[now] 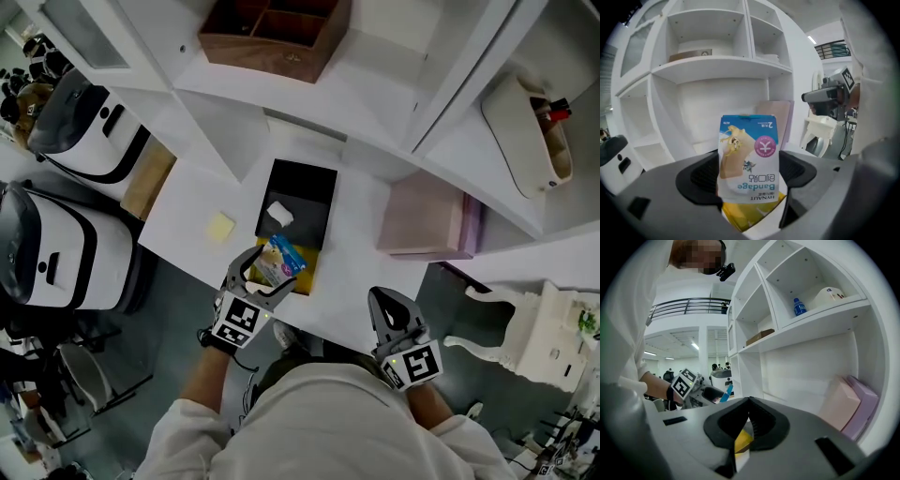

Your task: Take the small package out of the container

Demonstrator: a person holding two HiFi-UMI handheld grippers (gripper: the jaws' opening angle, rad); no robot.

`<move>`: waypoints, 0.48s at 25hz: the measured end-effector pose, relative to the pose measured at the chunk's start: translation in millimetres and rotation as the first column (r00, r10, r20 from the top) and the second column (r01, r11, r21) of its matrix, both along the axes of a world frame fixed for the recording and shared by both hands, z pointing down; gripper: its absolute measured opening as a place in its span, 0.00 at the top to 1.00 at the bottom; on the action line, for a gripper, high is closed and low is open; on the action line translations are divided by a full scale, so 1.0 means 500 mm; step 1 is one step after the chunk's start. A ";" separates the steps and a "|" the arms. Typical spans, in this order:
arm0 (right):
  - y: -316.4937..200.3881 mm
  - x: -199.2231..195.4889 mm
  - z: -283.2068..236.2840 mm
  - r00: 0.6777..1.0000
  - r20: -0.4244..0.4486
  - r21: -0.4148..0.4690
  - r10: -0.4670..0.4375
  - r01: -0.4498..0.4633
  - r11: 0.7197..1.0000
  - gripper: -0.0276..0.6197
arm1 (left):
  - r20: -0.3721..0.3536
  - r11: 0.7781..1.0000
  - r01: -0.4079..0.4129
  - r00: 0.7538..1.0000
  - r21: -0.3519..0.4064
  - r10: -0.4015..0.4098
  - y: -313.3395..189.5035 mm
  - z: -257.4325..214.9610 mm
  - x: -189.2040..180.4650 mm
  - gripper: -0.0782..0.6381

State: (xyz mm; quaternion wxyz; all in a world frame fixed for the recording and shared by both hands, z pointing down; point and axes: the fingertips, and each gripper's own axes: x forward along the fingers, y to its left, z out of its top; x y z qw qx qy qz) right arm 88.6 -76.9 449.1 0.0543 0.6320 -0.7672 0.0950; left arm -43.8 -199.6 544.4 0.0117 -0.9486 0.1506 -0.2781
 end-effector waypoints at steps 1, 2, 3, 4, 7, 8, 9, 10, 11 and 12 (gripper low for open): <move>-0.002 -0.005 -0.002 1.000 -0.001 0.002 -0.006 0.006 1.000 0.92 | -0.017 1.000 0.008 1.000 0.012 -0.008 0.004 -0.017 -0.003 0.33; -0.003 -0.009 -0.004 1.000 -0.003 0.005 -0.011 0.011 1.000 0.92 | -0.039 0.999 0.018 0.999 0.027 -0.017 0.006 -0.037 -0.005 0.33; -0.005 -0.013 -0.006 1.000 -0.004 0.007 -0.017 0.017 1.000 0.92 | -0.064 0.999 0.032 0.997 0.042 -0.029 0.008 -0.058 -0.008 0.33; -0.007 -0.016 -0.009 1.000 -0.006 0.010 -0.021 0.021 1.000 0.92 | -0.092 0.997 0.049 0.995 0.054 -0.044 0.009 -0.078 -0.011 0.33; -0.015 -0.026 -0.018 0.999 -0.012 0.023 -0.030 0.030 0.999 0.92 | -0.170 0.992 0.100 0.982 0.075 -0.086 0.015 -0.128 -0.024 0.33; -0.018 -0.028 -0.021 0.999 -0.013 0.026 -0.031 0.032 0.999 0.92 | -0.190 0.990 0.113 0.977 0.081 -0.096 0.017 -0.141 -0.028 0.33; -0.020 -0.031 -0.023 0.999 -0.014 0.029 -0.033 0.034 0.999 0.92 | -0.209 0.988 0.126 0.972 0.086 -0.106 0.019 -0.154 -0.033 0.33; -0.023 -0.033 -0.026 0.999 -0.016 0.032 -0.035 0.036 0.999 0.92 | -0.229 0.986 0.141 0.966 0.088 -0.118 0.021 -0.165 -0.038 0.33; -0.026 -0.036 -0.027 0.999 -0.019 0.035 -0.037 0.038 0.999 0.92 | -0.248 0.984 0.160 0.959 0.083 -0.135 0.022 -0.176 -0.043 0.33; -0.028 -0.038 -0.029 0.999 -0.022 0.037 -0.038 0.039 0.999 0.92 | -0.266 0.981 0.183 0.951 0.067 -0.159 0.025 -0.184 -0.049 0.33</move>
